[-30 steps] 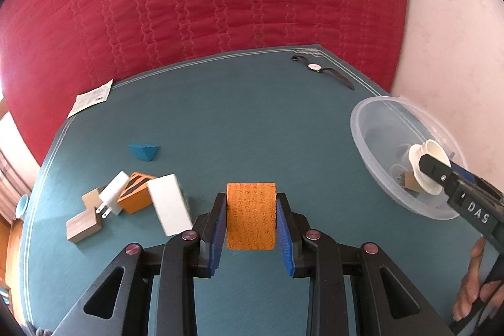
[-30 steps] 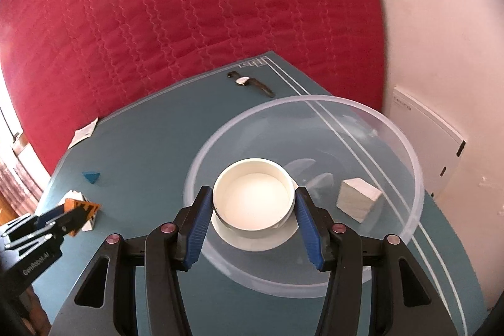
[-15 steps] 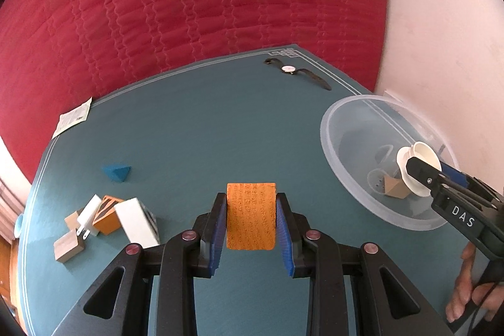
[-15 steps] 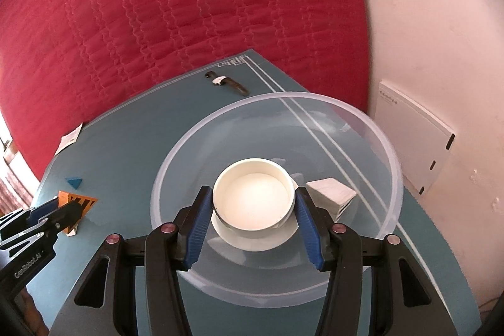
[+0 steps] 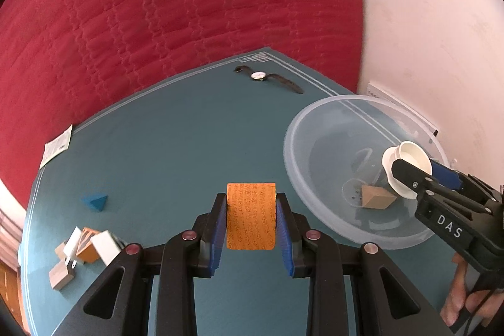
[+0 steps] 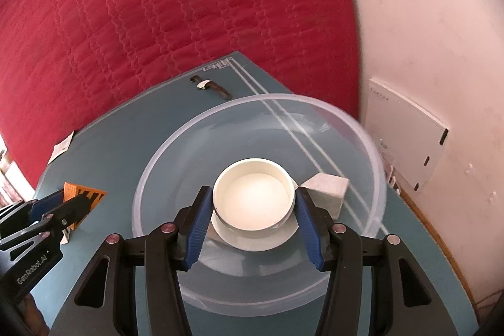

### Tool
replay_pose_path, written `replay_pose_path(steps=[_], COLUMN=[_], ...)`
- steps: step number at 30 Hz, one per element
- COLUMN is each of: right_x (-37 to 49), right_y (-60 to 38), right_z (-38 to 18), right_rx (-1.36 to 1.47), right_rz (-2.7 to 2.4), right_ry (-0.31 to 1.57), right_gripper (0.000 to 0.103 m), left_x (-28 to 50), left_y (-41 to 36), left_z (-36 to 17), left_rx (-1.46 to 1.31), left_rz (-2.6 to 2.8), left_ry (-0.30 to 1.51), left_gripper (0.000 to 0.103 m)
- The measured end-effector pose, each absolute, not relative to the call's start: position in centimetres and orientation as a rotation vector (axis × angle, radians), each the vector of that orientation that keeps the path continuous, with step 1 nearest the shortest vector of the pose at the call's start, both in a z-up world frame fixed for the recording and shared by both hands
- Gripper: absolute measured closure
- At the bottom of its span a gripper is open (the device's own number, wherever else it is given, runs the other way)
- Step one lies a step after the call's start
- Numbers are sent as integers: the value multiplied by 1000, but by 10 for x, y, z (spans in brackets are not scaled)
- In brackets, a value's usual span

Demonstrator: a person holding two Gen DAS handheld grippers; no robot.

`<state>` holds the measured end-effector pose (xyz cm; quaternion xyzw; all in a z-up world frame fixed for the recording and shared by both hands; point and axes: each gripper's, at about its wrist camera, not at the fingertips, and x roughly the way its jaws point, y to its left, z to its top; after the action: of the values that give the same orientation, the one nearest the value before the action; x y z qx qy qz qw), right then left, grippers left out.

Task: Organize rigid objects
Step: 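Carry the white cup over the bowl with right tool while left tool carries the orange block, then open left tool to drop the orange block while right tool releases the cup into the bowl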

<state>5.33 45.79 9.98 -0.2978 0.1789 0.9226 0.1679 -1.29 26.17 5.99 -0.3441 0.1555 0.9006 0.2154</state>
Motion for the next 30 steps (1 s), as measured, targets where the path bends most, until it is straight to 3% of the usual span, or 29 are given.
replay_pose_path(steps=[25, 27, 28, 30], right_x=[60, 61, 62, 67], right_y=[477, 477, 478, 481], right_z=[98, 101, 103, 107], right_rx=[-747, -728, -714, -684], right_rz=[2563, 2559, 2554, 2526], right_ry=[560, 564, 570, 571], right_gripper=[49, 49, 49, 49], left_x=[-25, -25, -25, -24], left_y=[319, 322, 323, 321], left_z=[61, 61, 61, 64], left_rx=[-933, -930, -932, -906], left_rz=[2301, 2275, 2270, 2286], left_ry=[384, 369, 361, 341], left_gripper=[71, 62, 44, 30])
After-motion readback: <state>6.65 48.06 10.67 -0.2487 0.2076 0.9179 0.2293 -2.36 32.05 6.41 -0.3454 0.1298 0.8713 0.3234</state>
